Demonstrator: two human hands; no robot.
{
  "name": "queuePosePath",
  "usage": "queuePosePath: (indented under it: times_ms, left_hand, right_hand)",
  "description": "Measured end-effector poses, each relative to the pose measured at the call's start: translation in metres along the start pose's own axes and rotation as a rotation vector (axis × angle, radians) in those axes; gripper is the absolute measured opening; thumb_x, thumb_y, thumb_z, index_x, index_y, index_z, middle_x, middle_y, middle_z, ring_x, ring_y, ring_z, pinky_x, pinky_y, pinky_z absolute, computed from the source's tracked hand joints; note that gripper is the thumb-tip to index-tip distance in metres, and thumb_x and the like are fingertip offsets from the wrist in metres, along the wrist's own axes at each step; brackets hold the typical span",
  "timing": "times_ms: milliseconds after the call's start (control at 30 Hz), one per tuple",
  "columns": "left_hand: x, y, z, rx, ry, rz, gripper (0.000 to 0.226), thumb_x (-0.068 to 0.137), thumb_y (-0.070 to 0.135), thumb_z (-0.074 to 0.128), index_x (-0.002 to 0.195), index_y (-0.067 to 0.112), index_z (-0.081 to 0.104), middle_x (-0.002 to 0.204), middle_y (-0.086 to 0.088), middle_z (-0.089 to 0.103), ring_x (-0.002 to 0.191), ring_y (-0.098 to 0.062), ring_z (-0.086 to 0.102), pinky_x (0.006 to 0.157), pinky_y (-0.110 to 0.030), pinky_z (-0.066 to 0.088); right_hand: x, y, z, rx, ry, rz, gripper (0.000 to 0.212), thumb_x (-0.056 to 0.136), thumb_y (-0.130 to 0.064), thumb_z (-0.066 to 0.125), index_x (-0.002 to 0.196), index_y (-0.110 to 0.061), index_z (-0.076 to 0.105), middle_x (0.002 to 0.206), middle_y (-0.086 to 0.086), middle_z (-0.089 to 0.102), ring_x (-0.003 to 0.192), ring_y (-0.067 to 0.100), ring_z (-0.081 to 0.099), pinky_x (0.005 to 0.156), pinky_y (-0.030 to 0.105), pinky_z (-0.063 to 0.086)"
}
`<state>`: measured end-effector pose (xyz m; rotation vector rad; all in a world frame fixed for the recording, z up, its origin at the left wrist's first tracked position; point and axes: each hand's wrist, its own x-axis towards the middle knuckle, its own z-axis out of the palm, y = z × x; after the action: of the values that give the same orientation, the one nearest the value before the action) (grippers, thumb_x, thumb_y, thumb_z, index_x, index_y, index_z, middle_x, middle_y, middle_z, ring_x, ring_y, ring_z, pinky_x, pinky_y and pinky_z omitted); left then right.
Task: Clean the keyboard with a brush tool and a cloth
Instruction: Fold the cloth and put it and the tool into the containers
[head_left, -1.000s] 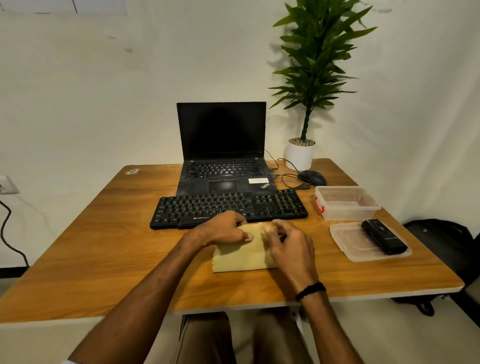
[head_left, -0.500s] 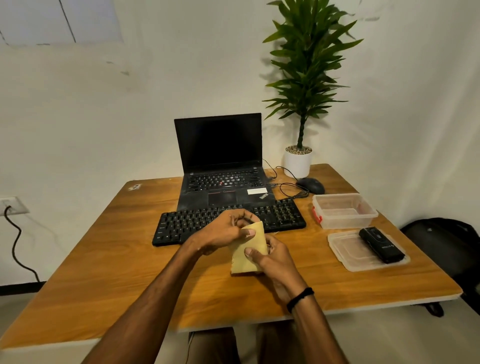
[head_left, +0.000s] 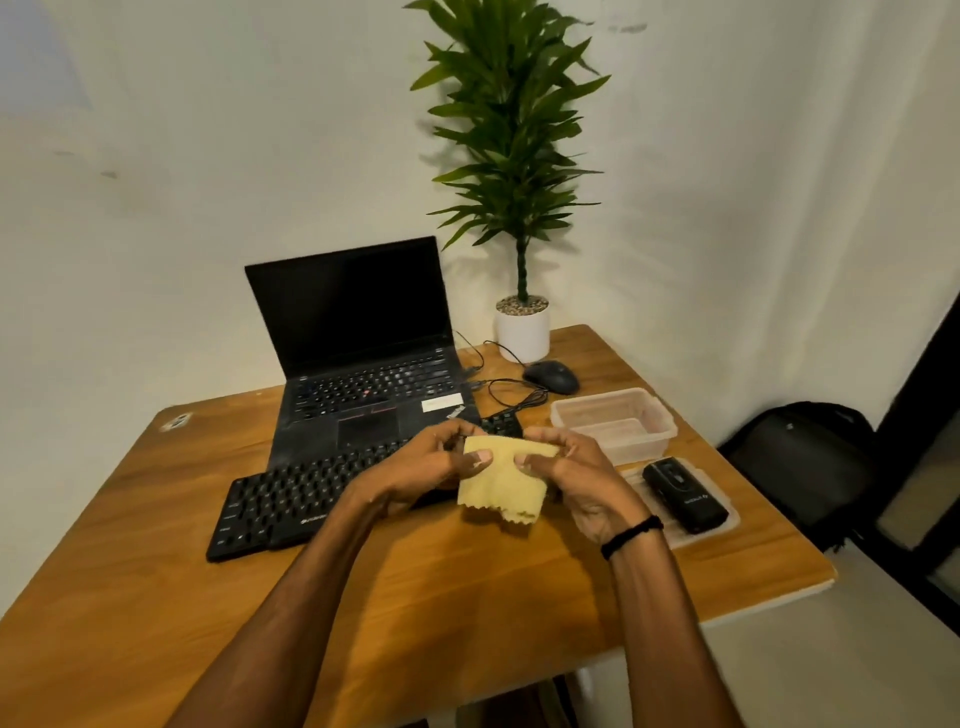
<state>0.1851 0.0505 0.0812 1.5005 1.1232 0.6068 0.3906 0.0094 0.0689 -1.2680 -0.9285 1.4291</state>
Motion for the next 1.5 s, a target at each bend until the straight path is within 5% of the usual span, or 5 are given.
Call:
queuePosePath:
  times_ms: [133, 533, 800, 1000, 1500]
  left_hand:
    - [0.040, 0.022, 0.037, -0.052, 0.071, 0.037, 0.031, 0.101, 0.006, 0.062, 0.125, 0.014, 0.045, 0.079, -0.003, 0.069, 0.074, -0.019, 0.064, 0.066, -0.034, 0.052]
    - [0.135, 0.059, 0.119, 0.369, 0.356, -0.045, 0.018, 0.086, 0.013, 0.066, 0.086, 0.031, 0.066, 0.095, 0.004, 0.073, 0.090, -0.019, 0.070, 0.087, -0.039, 0.060]
    - [0.148, 0.045, 0.143, 0.916, 0.372, -0.082, 0.025, 0.093, 0.018, 0.067, 0.118, 0.017, 0.069, 0.114, -0.008, 0.069, 0.106, -0.028, 0.066, 0.076, -0.034, 0.048]
    - [0.150, 0.043, 0.150, 1.173, 0.400, -0.084, 0.020, 0.097, 0.022, 0.068, 0.116, 0.017, 0.070, 0.124, -0.013, 0.063, 0.108, -0.030, 0.065, 0.083, -0.039, 0.054]
    - [0.112, 0.032, 0.144, 0.803, 0.537, -0.074, 0.049, 0.095, 0.034, 0.070, 0.136, 0.012, 0.057, 0.137, -0.018, 0.048, 0.115, -0.037, 0.060, 0.090, -0.045, 0.052]
  right_hand:
    - [0.023, -0.027, -0.040, -0.013, 0.216, -0.054, 0.030, 0.084, -0.002, 0.074, 0.109, -0.012, 0.062, 0.103, 0.009, 0.068, 0.092, 0.023, 0.069, 0.063, 0.032, 0.059]
    - [0.097, -0.063, -0.118, -0.948, 0.445, -0.120, 0.043, 0.076, -0.033, 0.084, 0.106, -0.010, 0.062, 0.107, 0.007, 0.066, 0.102, 0.028, 0.062, 0.082, 0.034, 0.050]
    - [0.122, -0.035, -0.110, -1.513, 0.410, -0.124, 0.034, 0.081, -0.039, 0.077, 0.103, -0.016, 0.064, 0.112, 0.010, 0.068, 0.109, 0.031, 0.053, 0.084, 0.035, 0.044]
    - [0.113, -0.044, -0.114, -1.446, 0.316, -0.095, 0.042, 0.076, -0.042, 0.081, 0.102, -0.012, 0.066, 0.110, 0.012, 0.067, 0.111, 0.032, 0.057, 0.088, 0.035, 0.049]
    - [0.014, -0.019, -0.133, -1.405, 0.319, 0.229, 0.086, 0.069, -0.045, 0.085, 0.132, -0.009, 0.040, 0.128, 0.014, 0.058, 0.120, 0.035, 0.055, 0.097, 0.046, 0.047]
